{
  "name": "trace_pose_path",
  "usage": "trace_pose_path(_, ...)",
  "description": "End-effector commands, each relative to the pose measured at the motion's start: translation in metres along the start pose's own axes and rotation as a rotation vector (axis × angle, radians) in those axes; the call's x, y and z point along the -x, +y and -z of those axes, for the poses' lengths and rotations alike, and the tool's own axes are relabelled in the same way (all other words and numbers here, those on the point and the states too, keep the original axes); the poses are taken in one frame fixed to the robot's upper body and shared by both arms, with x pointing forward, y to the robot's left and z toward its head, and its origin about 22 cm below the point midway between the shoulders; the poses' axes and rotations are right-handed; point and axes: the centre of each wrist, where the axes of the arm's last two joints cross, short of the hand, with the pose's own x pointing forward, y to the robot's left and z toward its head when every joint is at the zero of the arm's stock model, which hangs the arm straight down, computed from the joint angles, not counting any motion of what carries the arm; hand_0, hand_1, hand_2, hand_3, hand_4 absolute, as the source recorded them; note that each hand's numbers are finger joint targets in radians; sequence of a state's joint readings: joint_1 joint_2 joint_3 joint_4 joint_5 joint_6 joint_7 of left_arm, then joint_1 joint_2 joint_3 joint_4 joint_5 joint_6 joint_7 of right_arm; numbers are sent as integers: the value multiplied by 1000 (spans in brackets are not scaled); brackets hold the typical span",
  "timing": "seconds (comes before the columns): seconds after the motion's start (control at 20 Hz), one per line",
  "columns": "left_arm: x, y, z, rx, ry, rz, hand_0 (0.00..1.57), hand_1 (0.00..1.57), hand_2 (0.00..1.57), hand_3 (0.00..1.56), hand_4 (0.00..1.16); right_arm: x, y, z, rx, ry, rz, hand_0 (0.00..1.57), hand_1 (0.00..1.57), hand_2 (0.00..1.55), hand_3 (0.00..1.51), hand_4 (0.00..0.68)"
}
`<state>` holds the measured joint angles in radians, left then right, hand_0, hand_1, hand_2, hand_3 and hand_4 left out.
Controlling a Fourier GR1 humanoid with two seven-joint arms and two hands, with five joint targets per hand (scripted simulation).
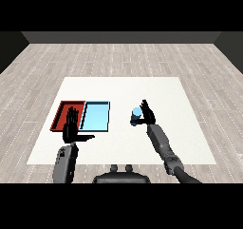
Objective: Pick the blue can and put it in the blue box
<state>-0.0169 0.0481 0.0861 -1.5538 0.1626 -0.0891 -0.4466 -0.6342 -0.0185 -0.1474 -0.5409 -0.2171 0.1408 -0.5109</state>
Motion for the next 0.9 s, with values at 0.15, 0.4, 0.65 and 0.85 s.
trace_pose_path(0.15,-6,4,-9,-8,-16,21,0,0,0,0,0,8,18,-3,-18,19,5,0,0,0,0,0)
trace_pose_path(0.4,8,16,-17,-7,-12,-19,0,0,0,0,0,-5,7,0,-17,2,-15,0,0,0,0,0)
trace_pose_path(0.65,3,12,-6,10,-9,1,0,0,0,0,0,-3,22,22,-36,17,-3,0,0,0,0,0)
trace_pose_path(0.85,5,9,3,-9,-35,-14,0,0,0,0,0,6,17,13,-41,26,15,0,0,0,0,0)
